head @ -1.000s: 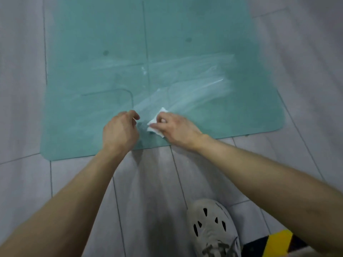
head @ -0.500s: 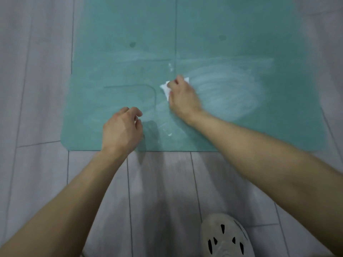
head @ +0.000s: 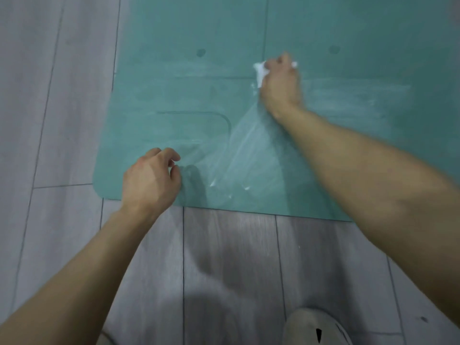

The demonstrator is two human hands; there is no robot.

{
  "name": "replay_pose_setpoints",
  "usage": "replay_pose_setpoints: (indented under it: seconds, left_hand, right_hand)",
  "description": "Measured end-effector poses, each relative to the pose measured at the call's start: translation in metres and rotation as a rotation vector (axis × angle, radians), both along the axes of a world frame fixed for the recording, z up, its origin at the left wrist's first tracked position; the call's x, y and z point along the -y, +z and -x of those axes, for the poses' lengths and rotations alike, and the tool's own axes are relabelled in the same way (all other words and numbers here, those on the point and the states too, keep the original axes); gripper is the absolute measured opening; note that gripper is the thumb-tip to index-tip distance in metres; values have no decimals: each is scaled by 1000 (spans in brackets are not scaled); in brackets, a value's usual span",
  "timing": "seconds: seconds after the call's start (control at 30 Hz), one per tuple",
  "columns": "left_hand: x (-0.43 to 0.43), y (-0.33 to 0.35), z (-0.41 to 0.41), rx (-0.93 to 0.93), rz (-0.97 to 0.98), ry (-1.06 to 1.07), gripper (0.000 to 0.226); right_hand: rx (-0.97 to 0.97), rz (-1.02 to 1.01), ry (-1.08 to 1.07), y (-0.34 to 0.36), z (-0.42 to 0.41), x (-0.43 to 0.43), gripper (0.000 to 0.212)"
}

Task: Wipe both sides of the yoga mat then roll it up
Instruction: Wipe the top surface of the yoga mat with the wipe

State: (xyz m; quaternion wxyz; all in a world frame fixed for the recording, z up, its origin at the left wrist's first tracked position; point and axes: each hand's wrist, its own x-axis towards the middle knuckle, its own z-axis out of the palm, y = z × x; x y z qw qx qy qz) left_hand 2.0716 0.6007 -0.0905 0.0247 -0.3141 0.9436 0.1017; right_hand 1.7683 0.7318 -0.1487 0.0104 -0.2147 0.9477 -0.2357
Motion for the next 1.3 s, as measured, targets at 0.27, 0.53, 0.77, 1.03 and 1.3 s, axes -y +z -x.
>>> replay_pose_setpoints:
  seconds: [0.27, 0.53, 0.77, 1.03, 1.3]
  left_hand:
    - [-6, -10, 7, 5, -10, -5, 25]
    - [-22, -3, 0, 14, -26, -7, 25]
    - [-27, 5, 6, 21, 21, -74, 25]
    - [-78, -11, 53, 71, -42, -280, 26]
    - [-105, -13, 42, 95, -25, -416, 17]
  right_hand:
    - [-66, 91, 875, 5, -171, -43, 28]
    - [-56, 26, -52, 9, -77, -95, 40]
    - [-79, 69, 825, 4, -249, -69, 28]
    - [-89, -62, -318, 18, -120, -280, 34]
    - [34, -13, 362, 9, -223, -148, 18]
